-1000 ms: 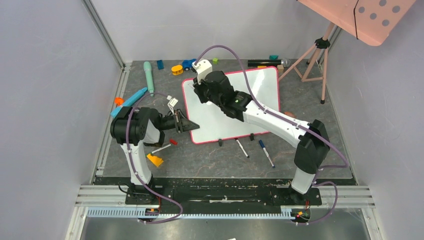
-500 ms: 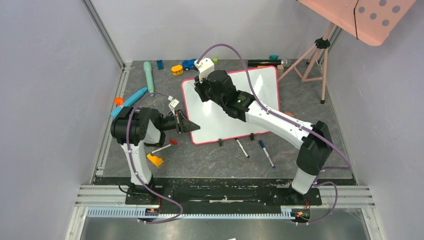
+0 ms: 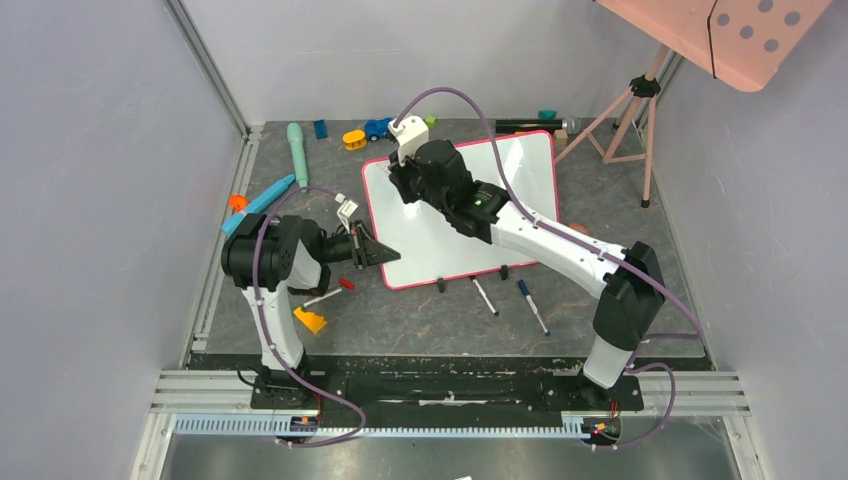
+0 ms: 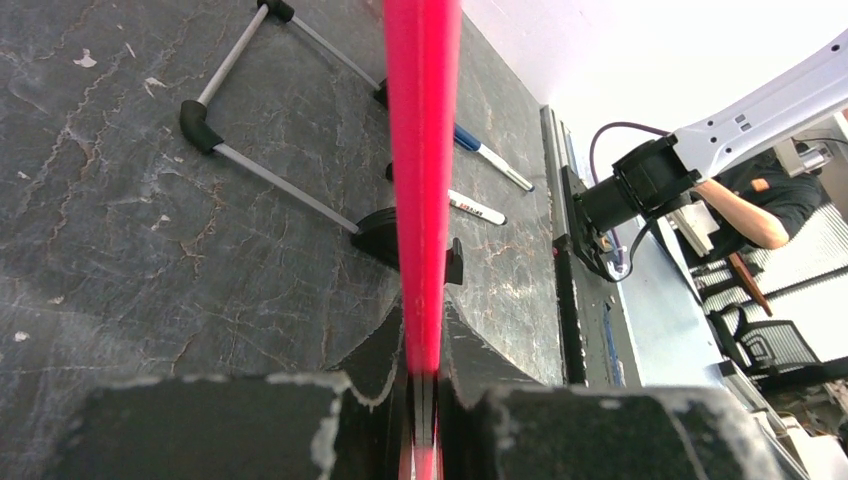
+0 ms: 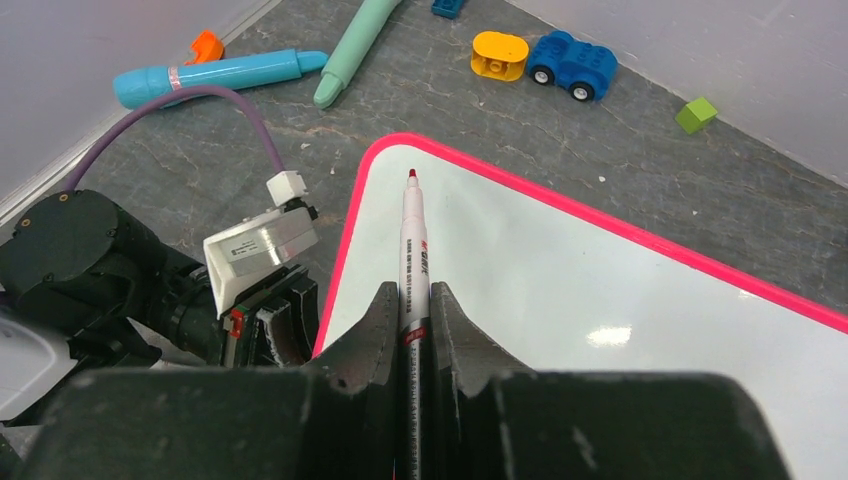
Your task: Write a sentence on the whiteboard
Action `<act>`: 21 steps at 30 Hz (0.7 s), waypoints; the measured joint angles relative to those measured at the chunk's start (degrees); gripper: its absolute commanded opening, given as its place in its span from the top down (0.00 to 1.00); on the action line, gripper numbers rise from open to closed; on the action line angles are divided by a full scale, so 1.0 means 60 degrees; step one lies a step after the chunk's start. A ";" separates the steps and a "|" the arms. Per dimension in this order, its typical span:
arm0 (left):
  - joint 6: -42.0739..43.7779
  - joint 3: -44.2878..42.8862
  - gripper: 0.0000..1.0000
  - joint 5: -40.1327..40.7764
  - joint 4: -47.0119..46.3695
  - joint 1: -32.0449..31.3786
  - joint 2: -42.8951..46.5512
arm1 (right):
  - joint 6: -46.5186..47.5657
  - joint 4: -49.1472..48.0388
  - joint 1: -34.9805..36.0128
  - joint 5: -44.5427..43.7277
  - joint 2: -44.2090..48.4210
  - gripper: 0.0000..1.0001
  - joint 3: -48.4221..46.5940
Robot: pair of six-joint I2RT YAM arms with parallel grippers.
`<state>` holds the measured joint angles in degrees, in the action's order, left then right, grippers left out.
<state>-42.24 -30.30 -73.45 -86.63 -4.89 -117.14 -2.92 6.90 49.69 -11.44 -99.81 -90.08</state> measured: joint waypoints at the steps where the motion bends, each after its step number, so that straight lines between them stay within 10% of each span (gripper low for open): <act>1: 0.0051 0.0084 0.98 0.0066 0.0000 0.0000 0.0062 | 0.0000 0.0004 -0.0004 0.0000 0.0004 1.00 0.0004; 21: 0.0200 0.0197 0.98 0.0146 -0.0004 -0.0022 0.0138 | -0.0455 -0.0178 -0.0007 0.0186 0.0393 1.00 0.0484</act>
<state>-41.04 -29.12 -72.58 -86.65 -5.02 -116.31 -5.65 5.82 49.65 -10.33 -97.45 -87.18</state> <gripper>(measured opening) 0.125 0.122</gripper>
